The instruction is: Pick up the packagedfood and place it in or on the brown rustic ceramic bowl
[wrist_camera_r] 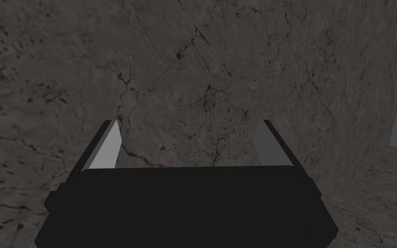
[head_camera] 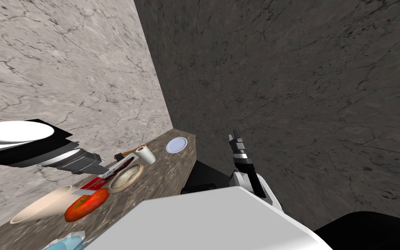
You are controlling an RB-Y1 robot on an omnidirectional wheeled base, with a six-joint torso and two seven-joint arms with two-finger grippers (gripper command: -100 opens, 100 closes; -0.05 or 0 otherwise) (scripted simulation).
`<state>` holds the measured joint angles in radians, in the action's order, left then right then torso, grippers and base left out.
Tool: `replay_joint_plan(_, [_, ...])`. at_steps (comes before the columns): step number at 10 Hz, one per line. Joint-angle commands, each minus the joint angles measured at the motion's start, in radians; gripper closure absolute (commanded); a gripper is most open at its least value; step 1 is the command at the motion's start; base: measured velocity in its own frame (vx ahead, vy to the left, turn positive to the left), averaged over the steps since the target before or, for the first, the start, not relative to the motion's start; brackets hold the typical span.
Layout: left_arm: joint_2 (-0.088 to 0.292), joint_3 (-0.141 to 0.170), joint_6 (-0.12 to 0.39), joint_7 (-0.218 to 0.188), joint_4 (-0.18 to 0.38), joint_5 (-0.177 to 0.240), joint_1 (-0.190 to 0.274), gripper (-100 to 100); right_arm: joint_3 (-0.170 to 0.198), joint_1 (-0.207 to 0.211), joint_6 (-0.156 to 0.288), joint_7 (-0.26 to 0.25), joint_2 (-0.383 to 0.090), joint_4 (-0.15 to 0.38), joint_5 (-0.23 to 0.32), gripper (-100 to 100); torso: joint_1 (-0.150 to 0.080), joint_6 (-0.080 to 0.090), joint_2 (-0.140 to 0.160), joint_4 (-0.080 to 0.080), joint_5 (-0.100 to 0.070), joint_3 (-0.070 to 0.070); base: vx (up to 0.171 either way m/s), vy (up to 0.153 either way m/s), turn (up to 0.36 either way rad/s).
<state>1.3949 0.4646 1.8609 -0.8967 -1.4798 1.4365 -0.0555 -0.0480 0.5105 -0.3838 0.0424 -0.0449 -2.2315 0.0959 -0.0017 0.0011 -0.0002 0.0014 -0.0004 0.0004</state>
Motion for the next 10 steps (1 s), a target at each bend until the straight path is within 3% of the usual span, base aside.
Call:
replay_joint_plan(1, [0.026,0.023,0.025,-0.034,-0.031,0.038,-0.009,-100,0.0,0.0,0.0,0.0,0.0,0.0,0.0,0,0.0,0.0,0.0,0.0,0.0,0.0,0.021,0.031,0.025])
replay_joint_plan(3, [0.056,0.039,0.047,-0.064,-0.055,0.077,-0.011,-100,0.0,0.0,0.0,0.0,0.0,0.0,0.0,0,-0.003,0.0,0.001,0.0,0.0,0.0,0.006,-0.009,0.024])
replay_joint_plan(4, [0.046,0.035,0.04,-0.054,-0.05,0.065,-0.011,-100,0.0,0.0,0.0,0.0,0.0,0.0,0.0,0,-0.003,0.0,0.001,0.0,-0.001,0.0,0.004,-0.006,0.009])
replay_joint_plan(5, [0.047,0.036,0.042,-0.058,-0.052,0.067,-0.012,0,0.0,0.0,0.0,0.0,0.0,0.0,0.0,0,-0.003,0.0,0.001,0.0,0.0,0.001,0.0,0.0,0.0])
replay_joint_plan(10, [0.047,0.036,0.041,-0.058,-0.052,0.067,-0.012,0,0.0,0.0,0.0,0.0,0.0,0.0,0.0,0,-0.002,0.0,0.001,0.0,0.0,0.001,0.0,0.0,0.0])
